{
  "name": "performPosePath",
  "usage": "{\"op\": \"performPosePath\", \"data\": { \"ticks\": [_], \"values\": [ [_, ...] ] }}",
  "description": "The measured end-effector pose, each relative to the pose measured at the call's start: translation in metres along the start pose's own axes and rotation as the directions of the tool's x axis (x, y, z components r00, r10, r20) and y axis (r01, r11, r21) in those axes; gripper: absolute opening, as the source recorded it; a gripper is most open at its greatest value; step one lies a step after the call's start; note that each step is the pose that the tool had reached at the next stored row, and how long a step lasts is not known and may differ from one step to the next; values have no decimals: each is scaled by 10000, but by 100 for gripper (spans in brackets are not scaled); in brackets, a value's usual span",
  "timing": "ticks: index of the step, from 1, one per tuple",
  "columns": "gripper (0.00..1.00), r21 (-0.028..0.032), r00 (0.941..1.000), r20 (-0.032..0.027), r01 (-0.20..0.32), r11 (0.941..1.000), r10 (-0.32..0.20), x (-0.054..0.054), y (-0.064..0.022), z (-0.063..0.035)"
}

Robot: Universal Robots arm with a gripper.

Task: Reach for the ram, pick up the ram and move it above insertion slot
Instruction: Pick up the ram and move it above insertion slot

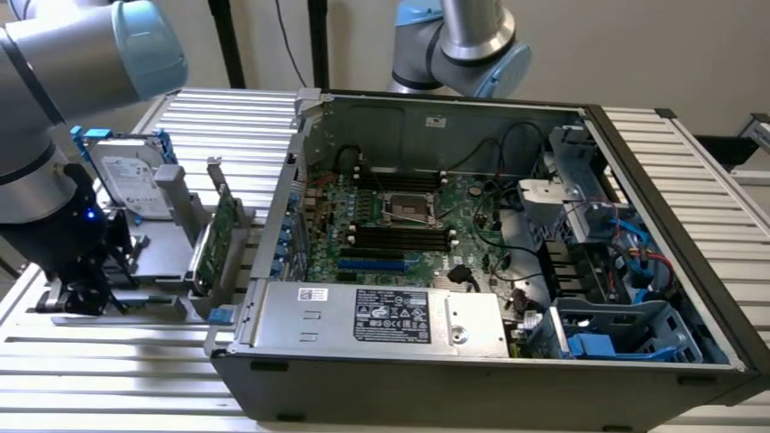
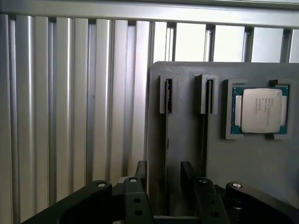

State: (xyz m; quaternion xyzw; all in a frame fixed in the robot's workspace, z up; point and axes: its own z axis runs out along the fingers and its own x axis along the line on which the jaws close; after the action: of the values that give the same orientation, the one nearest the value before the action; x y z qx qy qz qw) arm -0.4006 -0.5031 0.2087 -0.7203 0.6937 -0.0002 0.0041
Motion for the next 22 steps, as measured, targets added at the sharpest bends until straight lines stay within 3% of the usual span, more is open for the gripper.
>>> {"op": "performPosePath", "data": {
  "ticks": [4, 10, 20, 22],
  "values": [
    [42, -17, 10000, 33, -8, 10000, 8, -2, 0, 41],
    [42, -169, 10000, 46, -29, 9999, 30, -27, -1, 76],
    [40, -173, 10000, 56, -31, 9998, 32, -46, 4, 109],
    [27, -173, 10000, 56, -35, 9998, 36, -46, 4, 109]
  ]
}}
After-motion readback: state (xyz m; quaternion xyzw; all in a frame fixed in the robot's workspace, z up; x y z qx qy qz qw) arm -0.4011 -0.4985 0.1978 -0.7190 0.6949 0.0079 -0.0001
